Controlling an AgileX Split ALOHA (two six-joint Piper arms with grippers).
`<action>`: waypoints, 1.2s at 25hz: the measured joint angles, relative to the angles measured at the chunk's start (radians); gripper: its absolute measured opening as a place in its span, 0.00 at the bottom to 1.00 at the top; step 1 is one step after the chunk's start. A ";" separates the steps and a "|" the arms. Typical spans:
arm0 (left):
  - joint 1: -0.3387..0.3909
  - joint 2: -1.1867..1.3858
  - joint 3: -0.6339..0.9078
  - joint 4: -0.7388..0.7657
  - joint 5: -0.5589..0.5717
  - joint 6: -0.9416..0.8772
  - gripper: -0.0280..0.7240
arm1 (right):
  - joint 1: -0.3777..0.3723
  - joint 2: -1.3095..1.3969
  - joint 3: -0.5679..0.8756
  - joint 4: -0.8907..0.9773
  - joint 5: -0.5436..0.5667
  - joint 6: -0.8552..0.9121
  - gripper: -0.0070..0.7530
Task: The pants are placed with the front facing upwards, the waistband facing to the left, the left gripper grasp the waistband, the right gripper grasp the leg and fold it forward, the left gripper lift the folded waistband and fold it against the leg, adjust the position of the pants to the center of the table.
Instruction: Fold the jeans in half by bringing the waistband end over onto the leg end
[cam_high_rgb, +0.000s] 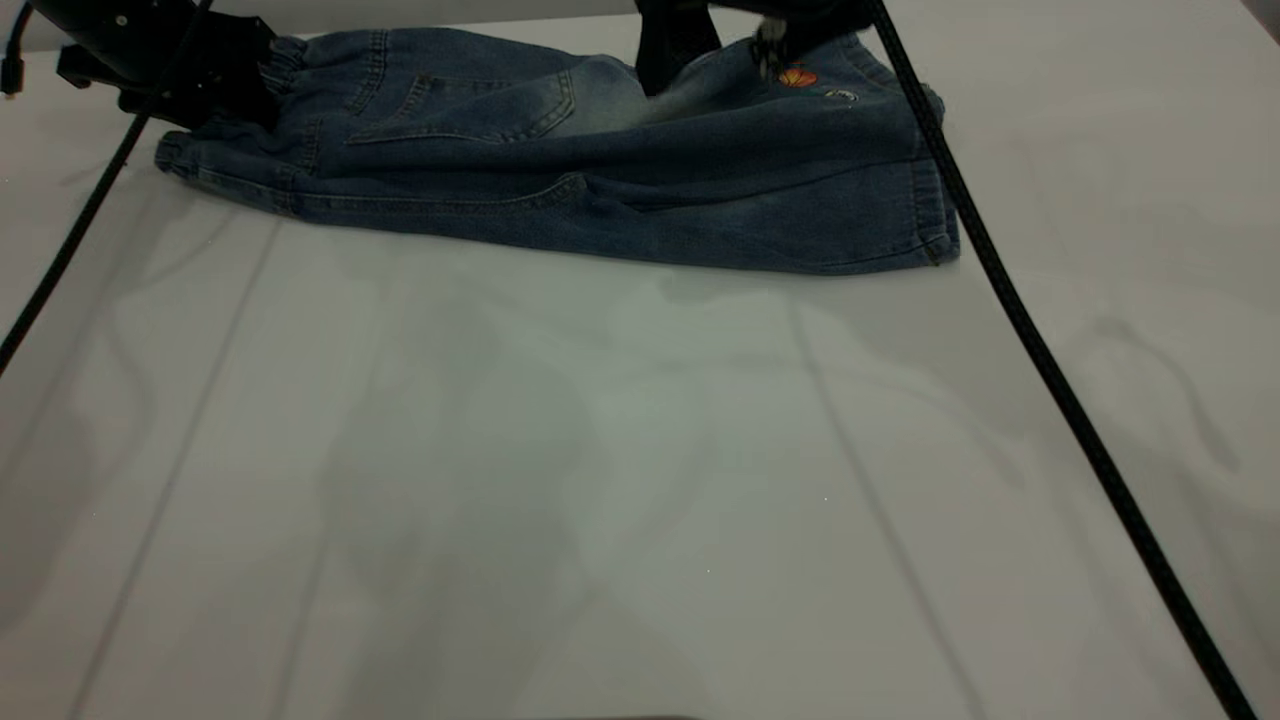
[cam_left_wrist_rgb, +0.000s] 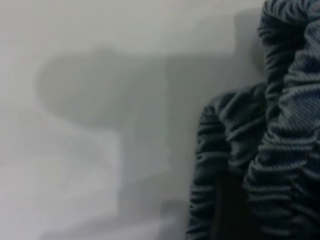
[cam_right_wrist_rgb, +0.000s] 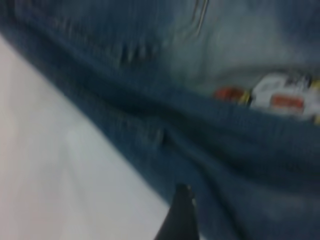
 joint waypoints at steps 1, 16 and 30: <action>0.002 0.001 0.000 -0.012 0.000 0.000 0.40 | 0.000 0.002 0.000 0.008 -0.031 0.000 0.76; -0.025 -0.129 0.012 -0.075 0.164 0.051 0.14 | 0.000 0.124 0.000 0.045 -0.227 0.000 0.75; -0.133 -0.351 0.013 -0.074 0.230 0.106 0.14 | 0.059 0.239 -0.002 0.082 -0.269 -0.001 0.73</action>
